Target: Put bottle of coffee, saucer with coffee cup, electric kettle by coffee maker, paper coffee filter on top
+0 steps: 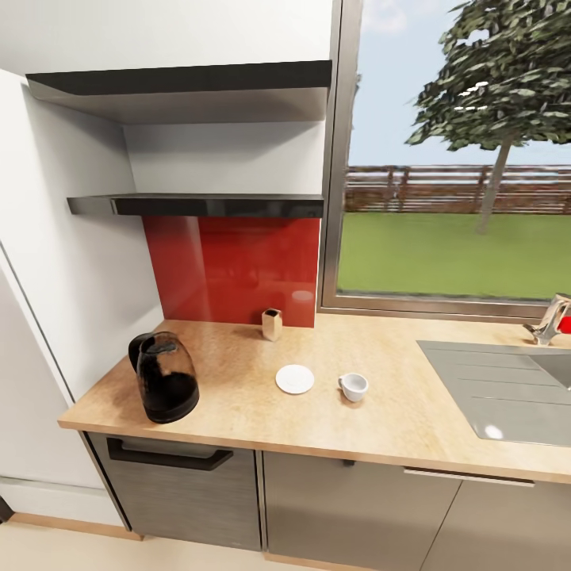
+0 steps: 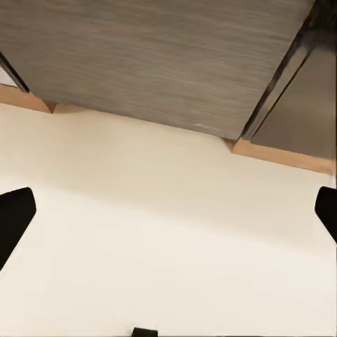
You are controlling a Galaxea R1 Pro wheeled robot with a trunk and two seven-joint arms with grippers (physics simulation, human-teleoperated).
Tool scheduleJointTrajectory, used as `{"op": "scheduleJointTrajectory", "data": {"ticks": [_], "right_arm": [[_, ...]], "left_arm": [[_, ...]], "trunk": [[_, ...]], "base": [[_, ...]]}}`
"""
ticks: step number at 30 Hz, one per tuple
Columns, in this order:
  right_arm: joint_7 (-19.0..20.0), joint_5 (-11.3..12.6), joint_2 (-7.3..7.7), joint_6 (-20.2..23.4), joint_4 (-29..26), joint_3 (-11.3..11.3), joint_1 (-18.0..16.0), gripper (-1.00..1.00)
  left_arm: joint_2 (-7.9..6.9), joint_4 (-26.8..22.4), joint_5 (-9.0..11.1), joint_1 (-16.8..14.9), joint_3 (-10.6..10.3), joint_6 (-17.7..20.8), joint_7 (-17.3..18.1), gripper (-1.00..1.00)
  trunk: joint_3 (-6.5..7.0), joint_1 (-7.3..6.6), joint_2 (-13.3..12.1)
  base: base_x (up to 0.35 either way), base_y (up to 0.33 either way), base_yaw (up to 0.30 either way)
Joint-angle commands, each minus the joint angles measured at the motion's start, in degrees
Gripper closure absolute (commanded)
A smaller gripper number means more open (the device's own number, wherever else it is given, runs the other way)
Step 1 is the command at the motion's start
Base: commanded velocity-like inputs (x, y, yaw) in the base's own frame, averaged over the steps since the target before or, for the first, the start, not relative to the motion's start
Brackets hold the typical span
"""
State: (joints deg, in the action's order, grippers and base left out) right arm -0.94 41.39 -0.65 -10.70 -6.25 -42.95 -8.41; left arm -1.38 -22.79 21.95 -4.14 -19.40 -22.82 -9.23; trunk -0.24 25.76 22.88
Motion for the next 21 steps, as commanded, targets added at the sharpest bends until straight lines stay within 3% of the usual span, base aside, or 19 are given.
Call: {"op": "scheduleJointTrajectory", "data": {"ticks": [1,8,12,14,15,18,19,20,21], "right_arm": [[-0.10,0.58,-0.06,-0.20,0.02,-0.41,-0.02,-1.00],[-0.11,0.76,-0.14,-0.27,-0.20,-0.27,-0.02,-1.00],[-0.11,0.72,-0.41,-0.29,-0.45,-0.29,-0.02,-1.00],[-0.11,0.71,-0.53,-0.29,-0.62,-0.29,-0.02,-1.00],[-0.11,0.71,-0.52,-1.83,-3.03,-0.23,-0.02,-1.00],[-0.11,0.69,-0.55,-10.43,-7.46,-0.15,-0.02,-1.00],[-0.11,0.67,-0.59,-15.00,-8.86,-0.17,-0.02,-1.00],[-0.13,0.52,-1.01,-24.55,-13.10,-0.19,-0.02,-1.00],[-0.14,0.49,-1.24,-26.60,-14.43,-0.18,-0.02,-1.00]], "left_arm": [[-0.08,-0.43,-0.26,-0.01,-0.47,-3.02,-0.41,-1.00],[-0.04,-3.81,-1.29,-0.06,-0.33,-19.18,-0.35,-1.00],[-0.26,-11.00,-1.16,-0.08,0.11,-22.40,-0.43,-1.00],[-0.37,-19.35,-1.19,0.02,0.27,-22.81,-0.66,-1.00],[-0.28,-23.68,-1.35,-0.05,0.23,-22.50,-0.59,-1.00],[-0.33,-28.39,-1.57,-0.64,0.19,-21.95,-0.54,-1.00],[-0.41,-29.22,-1.60,-0.76,0.24,-21.88,-0.56,-1.00],[-0.73,-30.39,-1.64,-0.90,0.31,-21.79,-0.60,-1.00],[-0.82,-30.57,-1.65,-0.89,0.32,-21.80,-0.62,-1.00]], "trunk": [[-0.03,0.02,0.04],[-0.03,0.02,0.04],[-0.03,0.02,0.04],[-0.03,0.02,0.04],[-0.03,0.02,0.04],[-0.03,0.02,0.04],[-0.03,0.02,0.04],[-0.03,0.02,0.04],[-0.03,0.02,0.04]], "base": [[0.000,0.000,0.000],[0.000,0.000,0.000],[0.000,0.000,0.000],[0.000,0.000,0.000],[0.000,0.000,0.000],[0.000,0.000,0.000],[0.000,0.000,0.000],[0.000,0.000,0.000],[0.000,0.000,0.000]]}}
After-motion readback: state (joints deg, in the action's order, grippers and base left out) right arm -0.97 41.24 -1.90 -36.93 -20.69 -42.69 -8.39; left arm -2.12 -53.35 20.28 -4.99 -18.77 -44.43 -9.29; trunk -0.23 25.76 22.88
